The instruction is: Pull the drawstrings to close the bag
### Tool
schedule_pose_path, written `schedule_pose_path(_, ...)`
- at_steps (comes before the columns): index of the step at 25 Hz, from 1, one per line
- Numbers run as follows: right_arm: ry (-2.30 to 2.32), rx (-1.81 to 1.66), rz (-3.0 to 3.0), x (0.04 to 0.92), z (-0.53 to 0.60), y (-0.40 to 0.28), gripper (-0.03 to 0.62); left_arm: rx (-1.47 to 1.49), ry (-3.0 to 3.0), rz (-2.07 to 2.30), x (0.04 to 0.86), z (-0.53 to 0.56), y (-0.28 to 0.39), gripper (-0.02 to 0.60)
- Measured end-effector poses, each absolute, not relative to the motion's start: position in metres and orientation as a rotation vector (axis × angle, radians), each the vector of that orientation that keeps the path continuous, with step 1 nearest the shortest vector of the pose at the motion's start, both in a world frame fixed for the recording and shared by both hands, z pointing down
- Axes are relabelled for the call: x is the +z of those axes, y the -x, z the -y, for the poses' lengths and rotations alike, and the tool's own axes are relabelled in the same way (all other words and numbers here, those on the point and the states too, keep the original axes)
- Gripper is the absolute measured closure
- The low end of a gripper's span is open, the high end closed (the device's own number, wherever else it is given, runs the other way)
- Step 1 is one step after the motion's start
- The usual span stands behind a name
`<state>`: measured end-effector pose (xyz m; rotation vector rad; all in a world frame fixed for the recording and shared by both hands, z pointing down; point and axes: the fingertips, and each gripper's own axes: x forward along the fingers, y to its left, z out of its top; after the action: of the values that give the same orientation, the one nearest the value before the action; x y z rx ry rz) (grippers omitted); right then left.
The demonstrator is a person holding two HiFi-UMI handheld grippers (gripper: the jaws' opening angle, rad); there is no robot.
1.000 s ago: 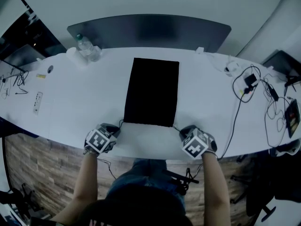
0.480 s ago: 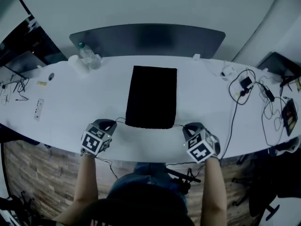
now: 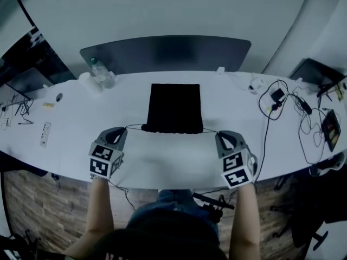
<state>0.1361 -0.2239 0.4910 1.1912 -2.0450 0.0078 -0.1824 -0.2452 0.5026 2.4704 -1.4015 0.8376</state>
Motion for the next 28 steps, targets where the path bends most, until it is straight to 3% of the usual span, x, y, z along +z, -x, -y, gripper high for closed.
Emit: schedule_pose_path(28, -1.599, -0.242, 2.009, 0.362, 0.266, -0.193, 0.586, 0.59, -2.567, 1.775, 0.384, 0.292, 0.207, 0.569)
